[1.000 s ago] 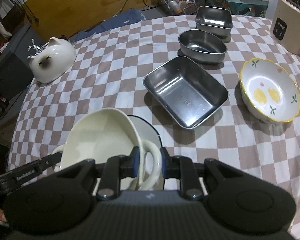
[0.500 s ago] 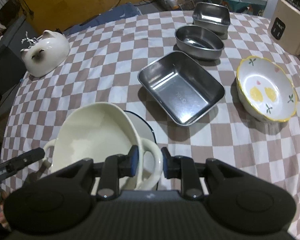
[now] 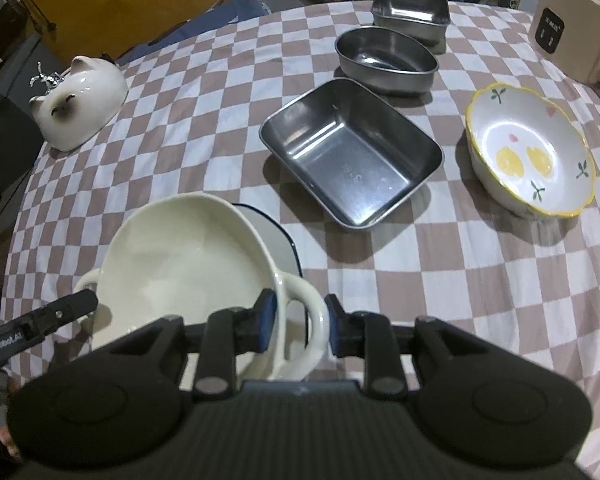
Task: Organize plates and bowls
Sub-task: 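Open both grippers to release the cream bowl handles and withdraw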
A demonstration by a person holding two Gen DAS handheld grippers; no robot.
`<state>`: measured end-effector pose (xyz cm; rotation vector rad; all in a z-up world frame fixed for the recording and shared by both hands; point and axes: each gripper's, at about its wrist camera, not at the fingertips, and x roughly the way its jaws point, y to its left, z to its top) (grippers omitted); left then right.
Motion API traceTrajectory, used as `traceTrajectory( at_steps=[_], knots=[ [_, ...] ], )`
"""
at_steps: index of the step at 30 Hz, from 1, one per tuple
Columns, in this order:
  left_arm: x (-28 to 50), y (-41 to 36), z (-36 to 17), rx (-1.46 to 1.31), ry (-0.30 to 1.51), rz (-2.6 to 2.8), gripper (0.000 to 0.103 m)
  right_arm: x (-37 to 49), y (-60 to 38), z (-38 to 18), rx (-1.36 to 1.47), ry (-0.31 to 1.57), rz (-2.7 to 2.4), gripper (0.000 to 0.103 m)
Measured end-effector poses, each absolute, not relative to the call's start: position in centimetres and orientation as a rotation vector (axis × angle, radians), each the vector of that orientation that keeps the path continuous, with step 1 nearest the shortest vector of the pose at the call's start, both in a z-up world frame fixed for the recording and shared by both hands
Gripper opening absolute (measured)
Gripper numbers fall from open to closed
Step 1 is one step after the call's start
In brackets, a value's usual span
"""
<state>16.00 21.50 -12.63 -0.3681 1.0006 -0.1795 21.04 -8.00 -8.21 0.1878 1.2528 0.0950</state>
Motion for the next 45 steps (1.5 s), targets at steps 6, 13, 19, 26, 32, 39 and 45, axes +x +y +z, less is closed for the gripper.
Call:
traceTrajectory(
  at_steps=[6,13,19,26,32,39,45],
  knots=[
    [16.0,21.2,-12.6,-0.364,1.0,-0.188,0.072,21.1,-7.9,-8.5,0.183,1.26,0.094,0.033],
    [15.9,21.7,-13.5,-0.366,1.043,-0.126,0.072,20.9,-9.0,-10.7,0.266,1.296,0.089,0.036],
    [15.6,22.2,-13.5,-0.381,1.045,-0.126,0.072,20.4,-9.1,-10.8,0.254,1.25,0.108,0.036],
    [15.6,21.5,-13.1,-0.368,1.039,-0.158,0.074,19.8,-9.4,-11.0,0.271,1.218,0.124,0.035],
    [16.1,21.0,-13.5,-0.348,1.053,-0.167,0.074,19.2,-10.0,-11.1,0.316,1.21,0.133,0.035],
    [16.4,20.7,-14.2,-0.329,1.078,-0.16,0.076,18.9,-10.2,-11.6,0.376,1.208,0.138,0.036],
    [16.1,20.7,-14.0,-0.328,1.069,-0.156,0.093,18.5,-10.5,-12.0,0.387,1.213,0.136,0.04]
  ],
)
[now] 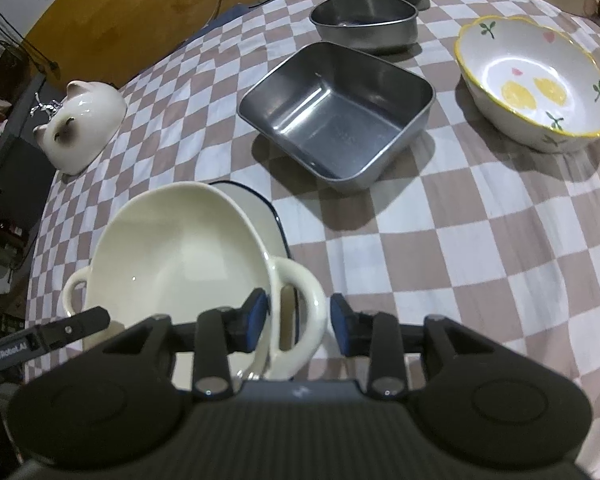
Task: Organize plates and bowls
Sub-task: 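Open both grippers to release the cream bowl handles and withdraw, then move both open grippers to the yellow-rimmed floral bowl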
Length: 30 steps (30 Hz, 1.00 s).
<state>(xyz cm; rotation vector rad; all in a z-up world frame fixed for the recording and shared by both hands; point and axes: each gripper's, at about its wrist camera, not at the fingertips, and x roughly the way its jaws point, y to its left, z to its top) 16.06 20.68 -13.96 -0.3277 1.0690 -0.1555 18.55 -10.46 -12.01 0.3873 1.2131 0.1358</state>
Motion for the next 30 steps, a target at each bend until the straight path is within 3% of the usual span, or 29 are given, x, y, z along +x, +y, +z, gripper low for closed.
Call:
traceTrajectory(
  at_steps=[3,8,12,14,30],
  knots=[
    [15.7,20.6,-13.7,-0.324,1.065,-0.152,0.1,18.3,-10.3,-12.4,0.379,1.236,0.152,0.046],
    [14.7,20.4,-13.5,-0.319,1.073,-0.132,0.103,17.5,-10.1,-12.7,0.379,1.254,0.176,0.066],
    [13.8,20.2,-13.3,-0.313,1.078,-0.113,0.103,16.9,-10.7,-12.2,0.383,1.218,0.178,0.094],
    [13.3,20.0,-13.1,-0.307,1.073,-0.104,0.103,16.4,-11.1,-12.0,0.393,1.198,0.179,0.103],
    [10.5,16.8,-11.4,-0.252,1.037,-0.041,0.103,13.7,-12.8,-11.3,0.361,1.145,0.24,0.103]
  ],
)
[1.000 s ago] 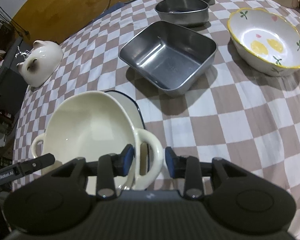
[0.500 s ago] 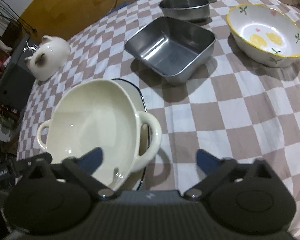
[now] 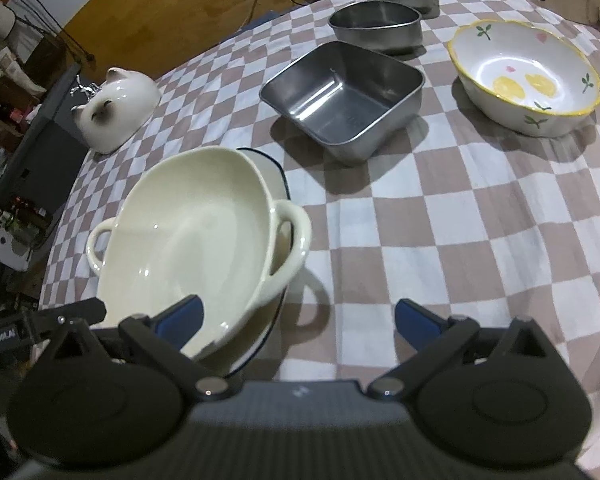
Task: Organize plates and bowls
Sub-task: 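Move both open grippers to the yellow-rimmed floral bowl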
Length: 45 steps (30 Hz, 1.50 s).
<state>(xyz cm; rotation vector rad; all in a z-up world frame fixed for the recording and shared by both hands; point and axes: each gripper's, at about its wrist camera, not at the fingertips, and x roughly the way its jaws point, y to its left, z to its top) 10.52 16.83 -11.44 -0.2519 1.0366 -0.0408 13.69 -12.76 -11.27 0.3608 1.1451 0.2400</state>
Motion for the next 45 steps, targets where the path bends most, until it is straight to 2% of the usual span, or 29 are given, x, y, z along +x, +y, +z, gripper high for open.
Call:
traceTrajectory(
  at_steps=[16,29,41,45],
  knots=[
    [12.6,5.4,-9.3,-0.233,0.956,-0.018,0.103,13.7,-22.4,-8.9,0.311,1.058,0.214,0.103],
    [15.9,-5.8,-10.9,-0.22,0.957,-0.046,0.103,15.2,-31.6,-9.8,0.313,1.065,0.187,0.103],
    [18.3,-11.3,-10.9,-0.225,0.9,-0.082,0.103,18.5,-36.8,-10.3,0.291,1.049,0.23,0.103],
    [19.7,-13.1,-11.0,-0.216,0.942,-0.138,0.103,20.3,-37.8,-10.5,0.323,1.032,0.241,0.103]
  ],
)
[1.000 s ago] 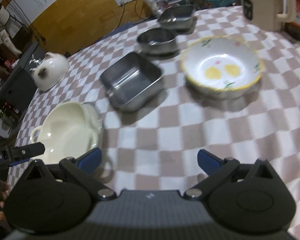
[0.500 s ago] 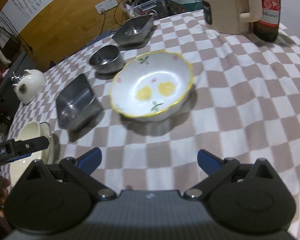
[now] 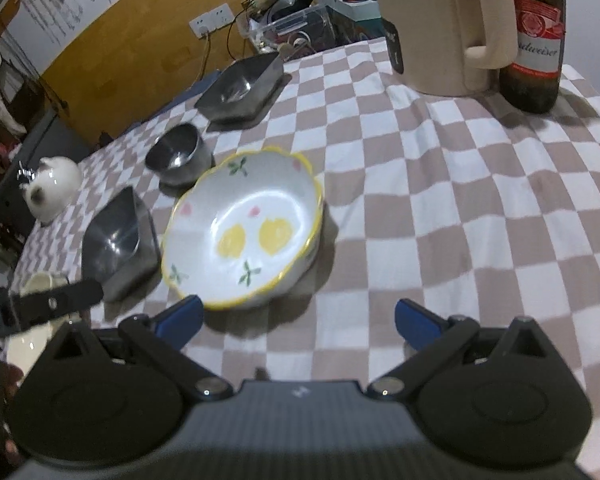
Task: Organize plates and bowls
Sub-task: 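Move both open grippers to the yellow-rimmed floral bowl, then close both grippers on the rim of the floral bowl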
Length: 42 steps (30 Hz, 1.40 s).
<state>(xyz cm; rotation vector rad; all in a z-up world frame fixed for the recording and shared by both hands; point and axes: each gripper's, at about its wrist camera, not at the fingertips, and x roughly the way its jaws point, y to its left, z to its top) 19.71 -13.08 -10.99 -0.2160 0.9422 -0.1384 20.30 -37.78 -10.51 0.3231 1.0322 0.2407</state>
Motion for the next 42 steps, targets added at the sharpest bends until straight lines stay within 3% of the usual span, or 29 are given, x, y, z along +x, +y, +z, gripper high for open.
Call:
traceTrajectory(
  at_steps=[10,14,17,19,23,25,31,38,42],
  knots=[
    [23.4,-16.1,-13.4,-0.193,1.1,-0.233,0.103,24.2,-38.5,-11.5,0.306,0.965,0.272,0.103],
    [25.2,-16.1,-13.9,-0.276,1.103,-0.225,0.093,26.1,-39.0,-12.5,0.329,1.033,0.259,0.098],
    [26.4,-16.2,-14.3,-0.322,1.114,-0.195,0.077,27.2,-39.4,-13.1,0.354,1.052,0.287,0.081],
    [27.0,-16.3,-14.7,-0.331,1.128,-0.183,0.062,27.9,-39.6,-13.3,0.368,1.054,0.304,0.062],
    [27.7,-16.4,-15.4,-0.315,1.156,-0.166,0.047,29.5,-39.7,-13.7,0.372,1.052,0.299,0.041],
    [27.9,-16.4,-15.6,-0.303,1.154,-0.151,0.038,30.1,-39.7,-13.9,0.374,1.054,0.301,0.026],
    [28.7,-16.0,-16.1,-0.281,1.168,-0.106,0.018,30.9,-38.6,-14.8,0.34,1.096,0.346,0.017],
    [29.1,-16.2,-16.0,-0.228,1.175,-0.113,0.017,30.7,-38.0,-15.0,0.336,1.108,0.335,0.017],
    [28.7,-16.3,-15.8,-0.214,1.167,-0.1,0.013,30.7,-37.6,-14.6,0.293,1.109,0.323,0.012]
  ],
)
